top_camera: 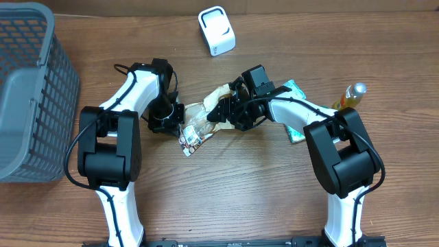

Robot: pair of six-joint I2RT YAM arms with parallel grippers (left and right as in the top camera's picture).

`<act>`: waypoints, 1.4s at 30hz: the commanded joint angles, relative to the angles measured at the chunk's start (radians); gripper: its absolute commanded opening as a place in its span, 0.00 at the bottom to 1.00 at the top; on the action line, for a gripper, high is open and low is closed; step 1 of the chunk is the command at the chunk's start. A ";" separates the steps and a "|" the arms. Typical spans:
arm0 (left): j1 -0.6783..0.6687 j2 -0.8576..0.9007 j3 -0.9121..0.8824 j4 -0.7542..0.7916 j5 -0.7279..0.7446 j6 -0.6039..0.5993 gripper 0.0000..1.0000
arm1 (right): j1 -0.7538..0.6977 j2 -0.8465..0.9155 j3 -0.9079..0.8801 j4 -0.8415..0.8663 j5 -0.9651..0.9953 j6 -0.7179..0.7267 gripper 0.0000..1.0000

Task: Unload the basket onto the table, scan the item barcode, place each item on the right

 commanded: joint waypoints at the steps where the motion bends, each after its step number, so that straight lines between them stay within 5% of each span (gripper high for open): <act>1: -0.005 -0.013 -0.014 0.015 -0.006 -0.006 0.05 | 0.004 0.015 -0.010 0.018 -0.025 0.000 0.57; 12: -0.005 -0.013 -0.014 0.015 -0.006 -0.006 0.05 | 0.004 0.015 -0.010 0.043 -0.218 -0.047 0.52; 16: -0.005 -0.013 -0.014 0.015 -0.008 -0.006 0.06 | 0.003 0.015 -0.010 0.039 -0.220 -0.047 0.38; 33: -0.005 -0.013 -0.014 0.015 -0.026 -0.006 0.07 | 0.001 0.015 -0.010 0.032 -0.214 -0.047 0.32; 42: -0.005 -0.013 -0.014 0.016 -0.029 -0.006 0.07 | -0.002 0.015 -0.010 0.032 -0.214 -0.089 0.17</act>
